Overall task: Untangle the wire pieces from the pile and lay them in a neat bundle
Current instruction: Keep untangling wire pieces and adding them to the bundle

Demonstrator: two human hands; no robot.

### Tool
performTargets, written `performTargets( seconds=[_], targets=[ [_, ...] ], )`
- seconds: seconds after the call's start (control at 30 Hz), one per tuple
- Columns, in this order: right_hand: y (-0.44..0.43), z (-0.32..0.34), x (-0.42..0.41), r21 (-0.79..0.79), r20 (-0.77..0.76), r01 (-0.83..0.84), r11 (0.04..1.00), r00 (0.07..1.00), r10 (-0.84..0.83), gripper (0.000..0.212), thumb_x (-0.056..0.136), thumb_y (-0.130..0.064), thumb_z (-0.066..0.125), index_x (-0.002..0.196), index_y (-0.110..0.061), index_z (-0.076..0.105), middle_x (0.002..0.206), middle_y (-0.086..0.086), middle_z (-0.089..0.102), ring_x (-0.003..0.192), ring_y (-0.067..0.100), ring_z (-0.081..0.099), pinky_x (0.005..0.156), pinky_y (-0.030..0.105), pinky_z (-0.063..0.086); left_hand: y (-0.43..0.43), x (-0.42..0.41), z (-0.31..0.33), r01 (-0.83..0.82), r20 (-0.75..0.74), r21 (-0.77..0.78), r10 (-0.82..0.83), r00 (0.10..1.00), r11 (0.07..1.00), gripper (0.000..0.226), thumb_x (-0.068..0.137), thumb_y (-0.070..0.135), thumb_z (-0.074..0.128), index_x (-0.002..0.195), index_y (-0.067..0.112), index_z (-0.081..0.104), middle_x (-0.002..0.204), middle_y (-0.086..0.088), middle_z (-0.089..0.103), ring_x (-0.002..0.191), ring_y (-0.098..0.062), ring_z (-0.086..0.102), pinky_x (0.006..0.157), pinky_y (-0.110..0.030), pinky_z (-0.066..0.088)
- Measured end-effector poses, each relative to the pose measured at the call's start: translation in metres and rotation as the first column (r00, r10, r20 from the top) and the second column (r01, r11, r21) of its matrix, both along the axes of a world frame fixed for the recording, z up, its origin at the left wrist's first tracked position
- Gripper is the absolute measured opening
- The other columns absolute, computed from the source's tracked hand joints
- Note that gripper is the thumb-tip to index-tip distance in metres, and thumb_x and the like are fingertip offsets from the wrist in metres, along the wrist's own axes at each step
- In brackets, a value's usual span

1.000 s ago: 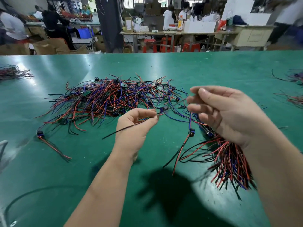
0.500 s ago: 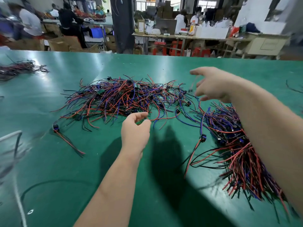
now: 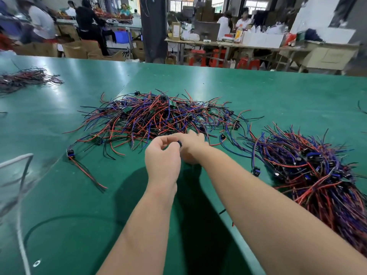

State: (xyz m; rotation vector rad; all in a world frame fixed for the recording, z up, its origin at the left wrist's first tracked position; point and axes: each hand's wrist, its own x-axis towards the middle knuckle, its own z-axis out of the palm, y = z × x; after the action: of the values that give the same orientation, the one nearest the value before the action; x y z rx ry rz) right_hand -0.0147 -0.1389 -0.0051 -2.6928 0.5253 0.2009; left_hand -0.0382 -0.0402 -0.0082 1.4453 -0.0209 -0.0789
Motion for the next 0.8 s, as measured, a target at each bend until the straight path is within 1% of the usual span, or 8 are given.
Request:
performTargets(
  seconds=[0.07,0.2,0.3,0.4,0.47,0.6,0.7,0.8],
  targets=[
    [0.004,-0.006,0.008,-0.019,-0.006,0.022,1.000,1.000,-0.022,0.049,0.095,-0.022,0.042,0.139,-0.043,0.039,0.149,0.012,0.025,0.139,0.038,0.015,0.109,0.052,0.020,0.001,0.000,0.000,0.000,-0.014,-0.008,0.000,1.000,1.000,0.024,0.081,-0.002,0.052,0.073,0.019,0.061,0.068,0.006,0.059,0.048,0.003,0.050,0.047,-0.011,0.042],
    [0.006,-0.010,0.012,-0.042,0.027,0.018,0.999,0.999,-0.017,0.038,0.093,-0.019,0.047,0.130,-0.027,0.052,0.127,0.010,0.041,0.127,0.033,0.034,0.103,0.050,0.027,0.001,-0.002,0.004,0.016,-0.041,-0.034,-0.018,0.999,0.999,0.023,0.080,-0.003,0.050,0.074,0.017,0.061,0.068,0.003,0.059,0.052,-0.002,0.050,0.046,-0.010,0.041],
    [0.005,-0.010,0.001,-0.091,0.079,0.031,0.995,0.997,-0.024,0.022,0.089,-0.014,0.045,0.104,-0.019,0.061,0.112,0.007,0.050,0.118,0.029,0.044,0.100,0.050,0.027,0.000,-0.004,0.006,0.016,-0.022,-0.024,-0.016,1.000,1.000,0.022,0.081,-0.001,0.052,0.076,0.017,0.062,0.075,0.001,0.060,0.063,-0.007,0.052,0.055,-0.018,0.043],
    [0.006,-0.007,-0.016,-0.128,0.119,0.002,0.992,0.993,0.013,0.019,0.086,-0.009,0.045,0.071,-0.019,0.051,0.094,0.002,0.054,0.109,0.028,0.050,0.095,0.047,0.027,0.001,-0.006,0.007,0.008,-0.014,-0.024,-0.009,1.000,1.000,0.021,0.082,-0.001,0.052,0.079,0.017,0.062,0.078,0.001,0.060,0.063,-0.006,0.052,0.056,-0.019,0.043],
    [0.010,-0.004,-0.028,-0.176,0.093,-0.073,0.982,0.992,0.090,0.030,0.089,-0.009,0.045,0.062,-0.019,0.037,0.091,0.003,0.055,0.108,0.028,0.052,0.091,0.044,0.029,0.001,-0.006,0.007,0.004,-0.016,-0.027,-0.004,1.000,1.000,0.022,0.081,-0.002,0.051,0.080,0.016,0.063,0.076,0.000,0.059,0.057,-0.003,0.052,0.053,-0.016,0.043],
    [0.016,0.008,-0.059,-0.190,0.098,-0.216,0.958,0.966,0.238,0.021,0.091,-0.012,0.044,0.071,-0.019,0.043,0.079,0.000,0.048,0.083,0.028,0.047,0.076,0.037,0.029,0.002,-0.005,0.007,-0.002,-0.018,-0.027,0.002,1.000,1.000,0.021,0.081,-0.004,0.051,0.082,0.013,0.063,0.076,-0.005,0.057,0.064,-0.013,0.051,0.063,-0.028,0.044],
    [0.018,0.019,-0.083,-0.105,0.162,-0.303,0.947,0.935,0.317,0.022,0.093,-0.014,0.049,0.072,-0.015,0.055,0.078,0.010,0.056,0.075,0.032,0.047,0.066,0.031,0.036,0.002,-0.005,0.006,-0.003,-0.002,-0.008,0.003,1.000,1.000,0.022,0.082,-0.003,0.051,0.079,0.016,0.063,0.071,-0.002,0.055,0.055,-0.007,0.048,0.056,-0.025,0.040],
    [0.011,0.026,-0.102,0.008,0.340,-0.260,0.966,0.909,0.242,0.016,0.091,-0.014,0.057,0.098,-0.008,0.071,0.091,0.011,0.070,0.085,0.030,0.063,0.078,0.033,0.048,0.000,-0.006,0.005,0.009,0.023,0.004,-0.009,1.000,1.000,0.023,0.082,-0.003,0.051,0.078,0.017,0.061,0.070,0.000,0.056,0.058,-0.009,0.048,0.055,-0.025,0.038]
  ],
)
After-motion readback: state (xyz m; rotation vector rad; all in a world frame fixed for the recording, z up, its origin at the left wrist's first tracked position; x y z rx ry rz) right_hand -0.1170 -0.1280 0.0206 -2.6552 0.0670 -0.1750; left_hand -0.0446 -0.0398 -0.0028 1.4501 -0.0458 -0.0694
